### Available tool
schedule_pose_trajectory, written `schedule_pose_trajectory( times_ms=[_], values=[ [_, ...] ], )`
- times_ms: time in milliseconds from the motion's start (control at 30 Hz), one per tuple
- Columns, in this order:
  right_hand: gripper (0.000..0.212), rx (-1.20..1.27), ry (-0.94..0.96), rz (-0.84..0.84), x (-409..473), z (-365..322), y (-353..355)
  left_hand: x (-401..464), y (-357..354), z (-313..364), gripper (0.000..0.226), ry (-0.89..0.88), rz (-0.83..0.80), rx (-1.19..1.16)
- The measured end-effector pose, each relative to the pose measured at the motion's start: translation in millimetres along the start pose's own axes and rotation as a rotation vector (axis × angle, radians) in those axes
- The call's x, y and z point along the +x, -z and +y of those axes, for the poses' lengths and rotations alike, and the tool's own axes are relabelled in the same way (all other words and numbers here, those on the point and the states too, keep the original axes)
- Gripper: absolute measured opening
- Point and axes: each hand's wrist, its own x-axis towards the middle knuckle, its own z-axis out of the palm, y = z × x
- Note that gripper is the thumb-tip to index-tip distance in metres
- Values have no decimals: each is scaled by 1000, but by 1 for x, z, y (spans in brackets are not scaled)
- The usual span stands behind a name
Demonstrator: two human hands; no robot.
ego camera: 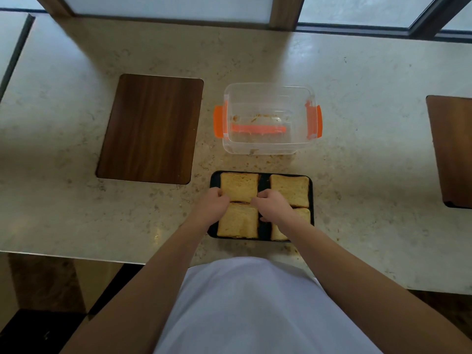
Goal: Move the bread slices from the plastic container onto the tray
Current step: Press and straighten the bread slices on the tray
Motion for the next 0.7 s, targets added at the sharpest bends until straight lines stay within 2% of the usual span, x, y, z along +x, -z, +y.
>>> schedule_pose_trajectory(
  times_ms=[200,300,367,500,567,633,700],
  values=[
    [52,9,10,-1,-1,-4,-7,2,4,0,6,-1,24,48],
    [50,-5,9,-15,0,-6,-11,3,6,1,38,22,10,53],
    [51,2,10,-14,0,-7,-13,2,8,2,45,33,15,63],
    [52,-6,27,-4,0,-6,-13,0,10,3,42,27,20,61],
    [48,-15,42,0,2,-2,-10,-2,10,3,30,6,17,84],
    [46,-13,67,15,3,6,-3,-7,10,6,19,-72,45,236],
    [48,-8,108,78,2,17,11,-12,7,14,35,-166,91,378]
  ],
)
